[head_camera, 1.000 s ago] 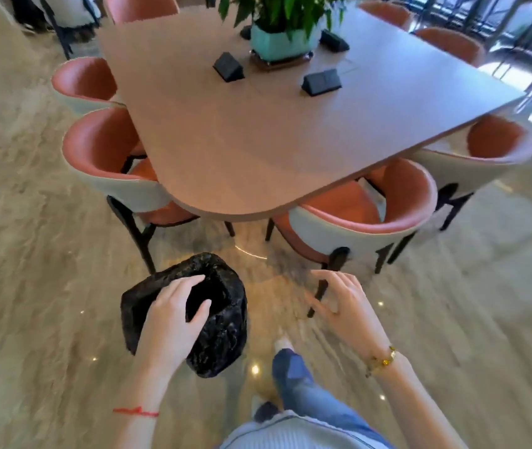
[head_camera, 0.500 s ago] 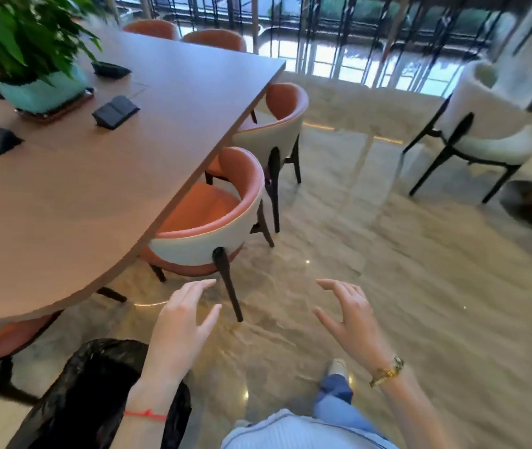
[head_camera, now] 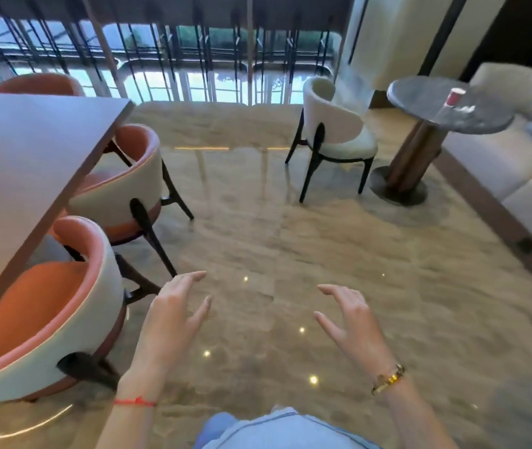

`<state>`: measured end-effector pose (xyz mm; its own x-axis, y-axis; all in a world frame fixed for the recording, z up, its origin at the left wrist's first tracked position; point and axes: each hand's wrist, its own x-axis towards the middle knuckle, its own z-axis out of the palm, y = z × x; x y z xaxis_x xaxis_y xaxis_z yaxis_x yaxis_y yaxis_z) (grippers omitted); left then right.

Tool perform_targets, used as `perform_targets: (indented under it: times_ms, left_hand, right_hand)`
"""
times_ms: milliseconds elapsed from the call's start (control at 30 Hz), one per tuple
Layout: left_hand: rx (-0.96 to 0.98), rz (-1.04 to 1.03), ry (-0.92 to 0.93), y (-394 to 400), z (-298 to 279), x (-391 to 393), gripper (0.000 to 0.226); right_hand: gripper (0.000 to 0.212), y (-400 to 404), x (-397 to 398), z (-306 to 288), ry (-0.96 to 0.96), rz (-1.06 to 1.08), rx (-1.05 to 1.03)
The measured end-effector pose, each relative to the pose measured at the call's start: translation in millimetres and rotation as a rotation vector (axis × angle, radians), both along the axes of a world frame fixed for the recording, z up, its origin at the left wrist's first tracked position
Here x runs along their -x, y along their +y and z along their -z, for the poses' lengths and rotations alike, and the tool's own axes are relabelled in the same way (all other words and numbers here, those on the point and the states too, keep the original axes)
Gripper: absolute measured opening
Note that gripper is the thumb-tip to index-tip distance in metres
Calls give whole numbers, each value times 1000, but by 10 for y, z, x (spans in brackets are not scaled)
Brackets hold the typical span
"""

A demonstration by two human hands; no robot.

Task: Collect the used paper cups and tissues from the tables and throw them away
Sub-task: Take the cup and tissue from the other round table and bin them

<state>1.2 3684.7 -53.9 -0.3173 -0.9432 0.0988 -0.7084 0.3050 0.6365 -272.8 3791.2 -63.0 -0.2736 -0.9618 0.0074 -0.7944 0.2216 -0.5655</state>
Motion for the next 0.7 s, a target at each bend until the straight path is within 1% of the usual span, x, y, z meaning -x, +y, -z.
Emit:
perform_targets:
  times_ms: [200, 433, 600, 700]
  left_hand:
    - [1, 156, 7, -726, -6, 1080, 40]
    - [-37, 310, -50, -1782, 163, 2207, 38]
    - [-9, 398, -39, -2738, 84, 3116, 38]
    - [31, 473, -44, -3320, -4, 3763, 37]
  right_hand:
    - [41, -443, 895, -11, -16, 123, 47]
    - [41, -1019, 1779, 266, -40, 292, 26]
    - [41, -1789, 2590, 275, -37, 371, 35]
    - [41, -2300, 3142, 199, -28, 441, 87]
